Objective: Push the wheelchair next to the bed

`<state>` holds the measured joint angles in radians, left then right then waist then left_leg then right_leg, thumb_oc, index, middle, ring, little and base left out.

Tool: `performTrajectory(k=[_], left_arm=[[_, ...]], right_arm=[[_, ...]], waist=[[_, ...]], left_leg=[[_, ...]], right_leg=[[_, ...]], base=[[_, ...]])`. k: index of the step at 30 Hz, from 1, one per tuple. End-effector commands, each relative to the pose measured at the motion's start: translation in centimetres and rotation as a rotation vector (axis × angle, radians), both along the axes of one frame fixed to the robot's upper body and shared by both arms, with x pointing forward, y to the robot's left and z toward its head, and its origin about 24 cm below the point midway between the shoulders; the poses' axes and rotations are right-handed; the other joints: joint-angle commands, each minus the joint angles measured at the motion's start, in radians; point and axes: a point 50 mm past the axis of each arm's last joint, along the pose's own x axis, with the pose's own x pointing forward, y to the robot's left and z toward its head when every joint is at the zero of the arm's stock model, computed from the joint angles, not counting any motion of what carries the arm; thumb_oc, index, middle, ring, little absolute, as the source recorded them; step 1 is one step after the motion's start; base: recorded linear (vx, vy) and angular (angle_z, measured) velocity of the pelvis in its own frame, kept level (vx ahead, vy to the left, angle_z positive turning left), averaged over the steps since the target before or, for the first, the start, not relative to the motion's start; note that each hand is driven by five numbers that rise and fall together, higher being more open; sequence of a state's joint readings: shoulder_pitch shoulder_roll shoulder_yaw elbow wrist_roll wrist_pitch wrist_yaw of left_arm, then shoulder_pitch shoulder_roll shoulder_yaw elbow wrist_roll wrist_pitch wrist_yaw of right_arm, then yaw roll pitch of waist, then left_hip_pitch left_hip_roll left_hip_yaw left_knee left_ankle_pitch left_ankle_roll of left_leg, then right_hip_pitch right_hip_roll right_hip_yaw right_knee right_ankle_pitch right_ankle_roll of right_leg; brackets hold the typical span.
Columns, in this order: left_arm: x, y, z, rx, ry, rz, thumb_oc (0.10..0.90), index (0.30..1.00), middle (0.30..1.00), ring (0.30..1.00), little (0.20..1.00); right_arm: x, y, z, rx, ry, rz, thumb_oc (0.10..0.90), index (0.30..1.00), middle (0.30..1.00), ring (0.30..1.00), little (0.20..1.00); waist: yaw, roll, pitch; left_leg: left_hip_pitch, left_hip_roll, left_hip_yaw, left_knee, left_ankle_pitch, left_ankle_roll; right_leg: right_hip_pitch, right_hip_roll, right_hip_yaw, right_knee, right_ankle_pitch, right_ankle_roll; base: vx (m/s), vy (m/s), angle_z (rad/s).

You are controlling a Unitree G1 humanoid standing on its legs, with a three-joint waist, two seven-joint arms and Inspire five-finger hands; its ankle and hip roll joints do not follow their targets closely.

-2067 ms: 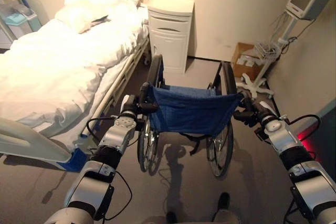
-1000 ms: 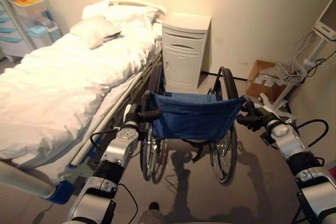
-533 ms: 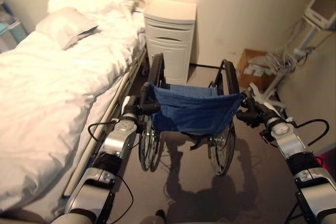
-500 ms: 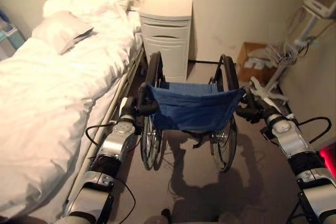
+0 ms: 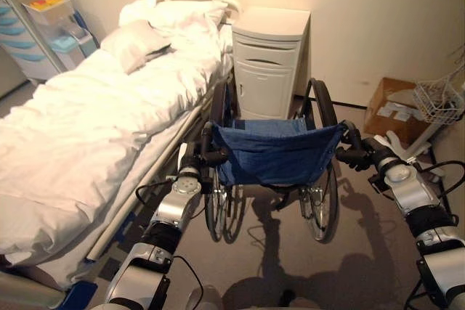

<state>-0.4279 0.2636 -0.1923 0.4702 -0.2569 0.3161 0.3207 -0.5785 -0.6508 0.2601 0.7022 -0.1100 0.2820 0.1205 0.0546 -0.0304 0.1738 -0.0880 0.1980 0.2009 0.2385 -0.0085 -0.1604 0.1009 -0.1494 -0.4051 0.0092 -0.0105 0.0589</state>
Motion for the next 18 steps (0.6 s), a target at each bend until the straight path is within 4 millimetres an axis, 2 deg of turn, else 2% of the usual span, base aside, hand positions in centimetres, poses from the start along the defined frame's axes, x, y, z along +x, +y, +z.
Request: performTrajectory(k=[1,3,6,14,15,16,17,18], left_arm=[[-3.0,4.3,-3.6,0.269,0.113,-0.008,0.4,0.3,0.3,0.3,0.3],[-2.9,4.3,-3.3,0.274,0.11,-0.022,0.4,0.3,0.3,0.3,0.3],[-2.7,4.3,-3.3,0.279,0.119,-0.037,0.4,0.3,0.3,0.3,0.3],[-2.9,4.8,-3.1,0.332,0.124,-0.056,0.4,0.3,0.3,0.3,0.3],[-3.0,4.9,-3.1,0.341,0.125,-0.051,0.693,0.74,0.74,0.74,0.74],[-3.0,4.9,-3.0,0.344,0.126,-0.048,0.8,0.9,0.9,0.9,0.9],[-3.0,5.2,-3.1,0.352,0.134,-0.036,0.8,0.9,0.9,0.9,0.9],[-3.0,5.2,-3.1,0.351,0.135,-0.034,0.8,0.9,0.9,0.9,0.9]], right_arm=[[-2.3,1.4,-4.9,-0.159,0.205,0.143,0.4,0.3,0.3,0.3,0.3],[-2.6,1.1,-5.2,-0.17,0.222,0.129,0.4,0.3,0.3,0.3,0.3],[-3.0,0.4,-5.7,-0.17,0.248,0.109,0.4,0.3,0.3,0.3,0.3],[-3.5,-0.4,-6.0,-0.178,0.282,0.096,0.4,0.3,0.3,0.3,0.3],[-3.6,-0.4,-6.1,-0.18,0.283,0.093,0.4,0.3,0.3,0.3,0.3],[-3.6,-0.5,-6.1,-0.181,0.284,0.091,0.4,0.3,0.3,0.3,0.3],[-3.6,-0.5,-6.1,-0.187,0.285,0.082,0.4,0.3,0.3,0.3,0.3],[-3.6,-0.5,-6.2,-0.187,0.284,0.079,0.8,0.9,0.9,0.9,0.9]], waist=[[0.045,-0.006,0.03],[0.043,0.0,0.01],[0.044,0.003,-0.015],[0.039,0.006,-0.03],[0.038,0.006,-0.03],[0.037,0.007,-0.03],[0.034,0.008,-0.03],[0.034,0.009,-0.03]], left_leg=[[0.038,-0.057,0.025,-0.076,0.057,0.044],[0.084,-0.08,0.031,-0.146,0.034,0.05],[0.115,-0.098,0.016,-0.202,0.033,0.054],[0.149,-0.097,0.022,-0.244,0.033,0.06],[0.153,-0.098,0.021,-0.247,0.031,0.061],[0.155,-0.098,0.022,-0.249,0.031,0.061],[0.163,-0.097,0.028,-0.253,0.03,0.062],[0.164,-0.097,0.029,-0.254,0.03,0.062]], right_leg=[[0.019,-0.022,0.035,0.0,0.023,0.063],[0.013,-0.026,0.026,0.005,0.021,0.069],[0.009,-0.019,0.034,-0.011,0.024,0.075],[0.01,-0.009,0.045,-0.043,0.028,0.076],[0.01,-0.008,0.047,-0.043,0.027,0.076],[0.01,-0.008,0.047,-0.044,0.027,0.076],[0.01,-0.006,0.048,-0.046,0.028,0.077],[0.011,-0.006,0.048,-0.046,0.028,0.076]], base=[[0.16,0.096,-0.43],[0.18,0.075,-0.41],[0.17,0.018,0.11],[0.1,-0.019,0.17],[0.07,-0.002,0.04],[0.06,0.011,0.05],[0.04,0.013,0.01],[0.05,0.02,-0.02]])
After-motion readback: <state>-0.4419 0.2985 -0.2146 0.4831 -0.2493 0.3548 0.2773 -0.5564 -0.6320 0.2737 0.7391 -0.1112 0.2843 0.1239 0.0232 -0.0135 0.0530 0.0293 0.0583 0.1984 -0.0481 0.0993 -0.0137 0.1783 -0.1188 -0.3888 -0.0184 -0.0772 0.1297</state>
